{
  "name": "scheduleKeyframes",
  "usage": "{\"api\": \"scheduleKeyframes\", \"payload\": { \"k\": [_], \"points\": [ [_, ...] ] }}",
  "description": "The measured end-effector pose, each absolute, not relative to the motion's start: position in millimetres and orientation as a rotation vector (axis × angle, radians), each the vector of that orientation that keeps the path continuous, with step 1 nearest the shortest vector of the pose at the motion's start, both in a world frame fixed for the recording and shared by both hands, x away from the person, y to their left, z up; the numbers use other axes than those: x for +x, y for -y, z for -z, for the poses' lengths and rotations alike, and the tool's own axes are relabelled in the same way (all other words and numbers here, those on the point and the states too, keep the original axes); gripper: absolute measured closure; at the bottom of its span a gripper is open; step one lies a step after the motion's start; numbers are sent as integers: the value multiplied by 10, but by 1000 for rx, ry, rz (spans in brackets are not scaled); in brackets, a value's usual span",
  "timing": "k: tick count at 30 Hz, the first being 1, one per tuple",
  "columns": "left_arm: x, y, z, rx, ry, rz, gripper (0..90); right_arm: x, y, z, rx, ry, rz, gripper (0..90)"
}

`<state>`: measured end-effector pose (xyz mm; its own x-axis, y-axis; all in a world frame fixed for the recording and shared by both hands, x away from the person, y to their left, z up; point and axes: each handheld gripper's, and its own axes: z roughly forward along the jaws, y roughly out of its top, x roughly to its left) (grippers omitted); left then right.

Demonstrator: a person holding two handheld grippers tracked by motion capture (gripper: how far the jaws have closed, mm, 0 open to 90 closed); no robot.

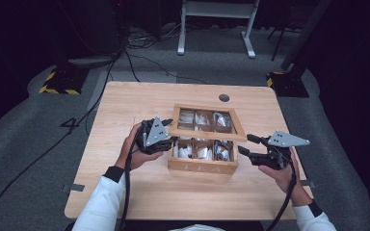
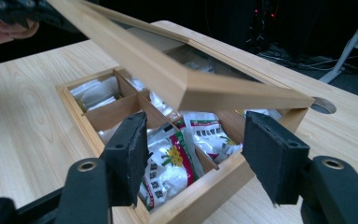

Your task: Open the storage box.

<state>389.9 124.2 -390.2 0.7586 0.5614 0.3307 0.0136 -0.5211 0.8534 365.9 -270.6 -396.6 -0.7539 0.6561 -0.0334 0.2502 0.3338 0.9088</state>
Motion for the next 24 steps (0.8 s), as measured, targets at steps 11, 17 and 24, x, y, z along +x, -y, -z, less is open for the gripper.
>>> {"api": "scheduleKeyframes", "payload": {
  "k": [11, 17, 24],
  "points": [
    [3997, -1280, 3837, 1967, -454, -710, 500, 3664, 2937, 4226, 849, -2266, -1268, 380],
    [4065, -1289, 3786, 1936, -461, -696, 514, 3670, 3185, 4348, 915, -2243, -1208, 378],
    [4144, -1262, 3735, 1923, -461, -684, 535, 3686, 3406, 4451, 1016, -2210, -1221, 377]
  ]
}}
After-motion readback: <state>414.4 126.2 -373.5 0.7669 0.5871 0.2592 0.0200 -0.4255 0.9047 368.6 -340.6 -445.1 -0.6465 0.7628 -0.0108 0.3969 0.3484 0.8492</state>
